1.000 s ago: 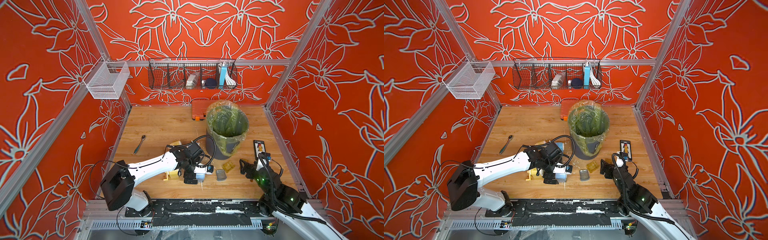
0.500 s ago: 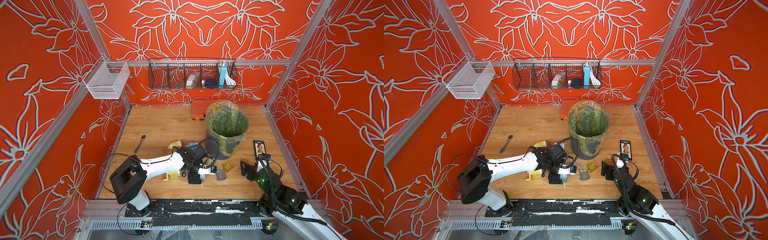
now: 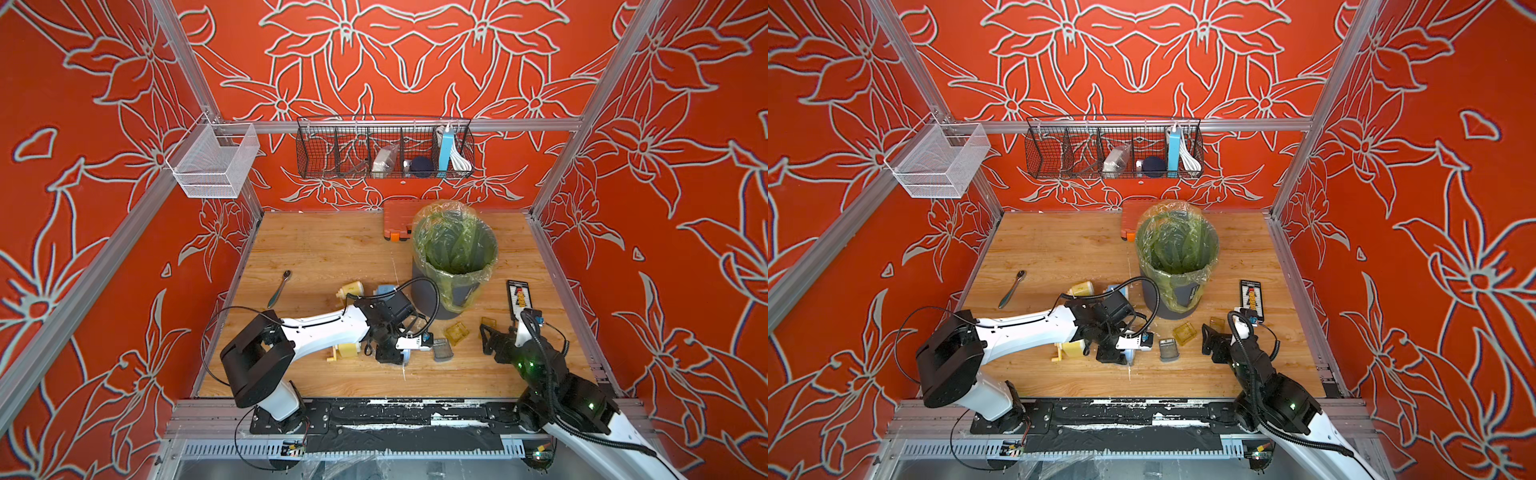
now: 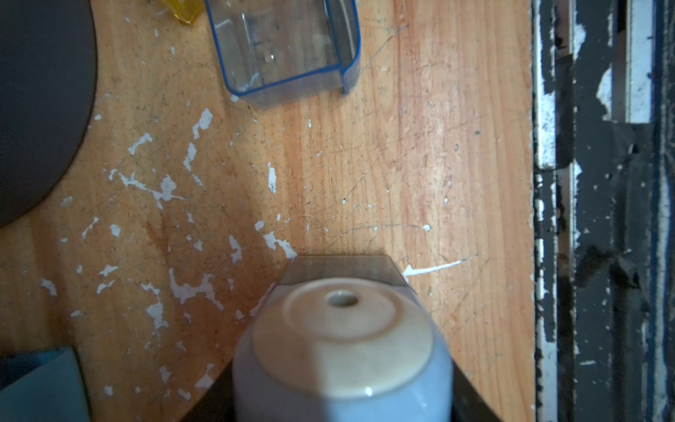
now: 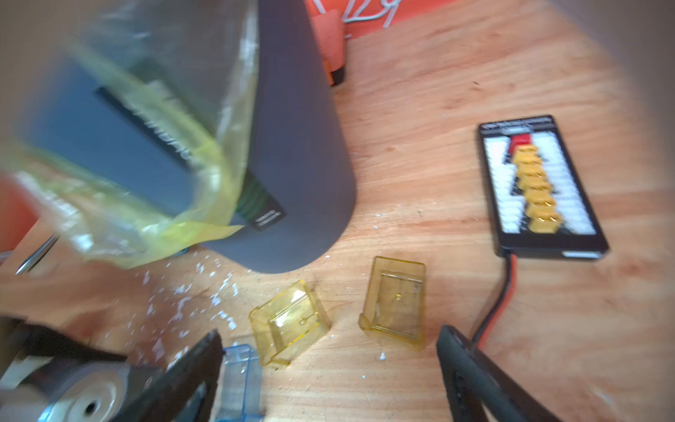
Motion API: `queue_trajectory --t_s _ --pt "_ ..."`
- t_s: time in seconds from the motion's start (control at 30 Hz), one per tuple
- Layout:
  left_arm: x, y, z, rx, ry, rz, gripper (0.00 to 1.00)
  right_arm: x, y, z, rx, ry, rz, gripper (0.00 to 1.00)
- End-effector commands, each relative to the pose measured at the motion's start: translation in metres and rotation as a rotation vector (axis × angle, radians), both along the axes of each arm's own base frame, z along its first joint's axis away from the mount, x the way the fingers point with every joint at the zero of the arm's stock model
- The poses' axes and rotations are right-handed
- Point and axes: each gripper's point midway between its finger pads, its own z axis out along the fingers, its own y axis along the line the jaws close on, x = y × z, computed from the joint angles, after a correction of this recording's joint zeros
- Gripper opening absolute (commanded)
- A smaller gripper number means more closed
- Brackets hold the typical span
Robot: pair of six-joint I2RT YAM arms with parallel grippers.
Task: Take out the pencil sharpener tray and clean the shavings
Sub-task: Pick up the pencil sharpener from the center of the board.
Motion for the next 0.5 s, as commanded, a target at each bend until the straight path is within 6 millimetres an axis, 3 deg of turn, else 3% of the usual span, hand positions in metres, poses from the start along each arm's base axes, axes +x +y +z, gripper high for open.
queue_trajectory --t_s 0.0,0.13,0.2,0.33,0.37,0.47 --pt "-0.015 0.008 0.012 0.007 0.026 -0.007 0.00 -0.005 0.026 0.035 0.091 -0.107 0.152 0.97" --pt "-0.033 0.016 0.059 -0.084 0.020 -0.028 0.00 -0.017 0.055 0.061 0.117 -0.126 0.336 0.97" --pt "-0.043 0.021 0.084 -0.128 0.021 -0.047 0.00 -0.033 0.084 0.075 0.117 -0.135 0.535 0.96" --pt "-0.063 0.029 0.122 -0.173 0.063 -0.091 0.00 -0.057 0.127 0.098 0.140 -0.134 0.832 0.64" --pt "-0.065 0.028 0.129 -0.182 0.073 -0.098 0.00 -0.060 0.133 0.101 0.131 -0.123 0.872 0.62" --pt "-0.068 0.024 0.143 -0.214 0.088 -0.110 0.00 -0.067 0.151 0.105 0.089 -0.127 0.957 0.75"
